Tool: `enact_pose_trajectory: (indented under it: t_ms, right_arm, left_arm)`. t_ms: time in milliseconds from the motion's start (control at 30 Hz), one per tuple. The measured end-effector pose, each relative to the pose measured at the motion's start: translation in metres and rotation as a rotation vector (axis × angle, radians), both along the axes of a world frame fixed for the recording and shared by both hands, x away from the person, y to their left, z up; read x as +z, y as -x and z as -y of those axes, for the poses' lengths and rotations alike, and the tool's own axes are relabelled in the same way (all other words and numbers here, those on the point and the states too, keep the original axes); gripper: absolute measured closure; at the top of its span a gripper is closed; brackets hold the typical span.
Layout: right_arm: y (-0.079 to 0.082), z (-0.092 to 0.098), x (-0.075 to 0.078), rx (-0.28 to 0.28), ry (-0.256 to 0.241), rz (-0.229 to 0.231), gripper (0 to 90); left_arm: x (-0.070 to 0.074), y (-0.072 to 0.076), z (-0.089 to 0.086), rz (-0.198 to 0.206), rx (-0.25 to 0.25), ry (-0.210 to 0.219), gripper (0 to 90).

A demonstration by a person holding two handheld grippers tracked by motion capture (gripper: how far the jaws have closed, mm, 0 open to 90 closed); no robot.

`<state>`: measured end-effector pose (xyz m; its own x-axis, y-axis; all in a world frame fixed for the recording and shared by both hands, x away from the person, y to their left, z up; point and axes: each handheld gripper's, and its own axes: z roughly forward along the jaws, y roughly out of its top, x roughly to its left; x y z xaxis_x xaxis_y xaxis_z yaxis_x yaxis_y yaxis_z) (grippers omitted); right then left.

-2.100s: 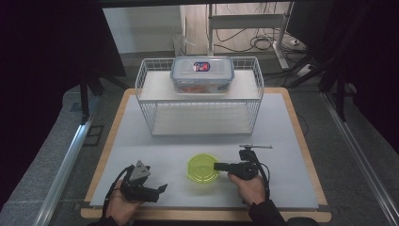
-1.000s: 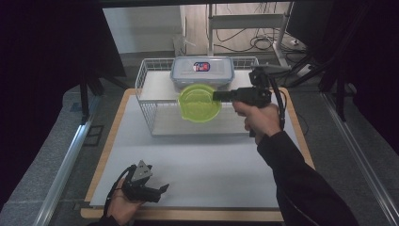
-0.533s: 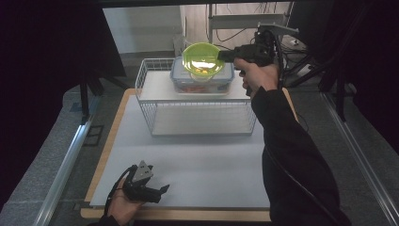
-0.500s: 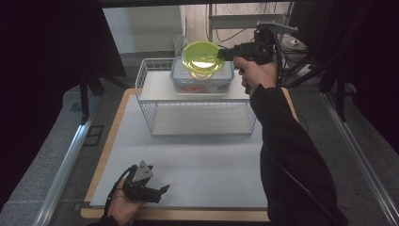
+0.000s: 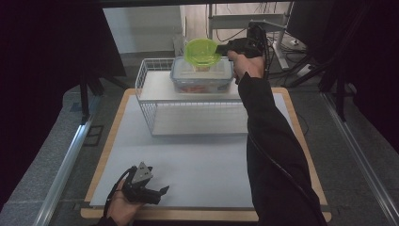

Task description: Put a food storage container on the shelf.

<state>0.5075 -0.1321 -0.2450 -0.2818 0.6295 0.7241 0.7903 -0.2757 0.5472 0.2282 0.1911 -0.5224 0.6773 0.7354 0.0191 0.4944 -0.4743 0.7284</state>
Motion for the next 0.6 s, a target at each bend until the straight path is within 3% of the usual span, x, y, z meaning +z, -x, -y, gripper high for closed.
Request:
enact_pose_trajectory:
  t_ms: [167, 300, 367, 433, 600]
  right_arm:
    - [-0.001, 0.002, -0.001, -0.017, -0.002, 0.023, 63.9]
    - [0.002, 0.005, 0.002, -0.003, 0.019, 0.075, 49.1]
    - [0.007, 0.006, 0.004, 0.026, 0.060, 0.112, 39.9]
    - [0.013, 0.008, 0.003, 0.066, 0.068, 0.139, 32.2]
    - [0.036, 0.008, -0.003, 0.127, 0.187, 0.246, 24.4]
  left_arm:
    - [0.000, 0.001, 0.001, 0.000, -0.004, -0.003, 8.1]
    - [0.000, 0.000, 0.001, 0.002, -0.006, -0.005, 8.1]
    - [0.000, 0.000, 0.001, 0.003, -0.008, -0.008, 8.1]
    - [0.000, 0.000, 0.002, 0.001, -0.011, -0.013, 8.0]
    - [0.000, 0.000, 0.003, 0.003, -0.007, -0.012, 7.9]
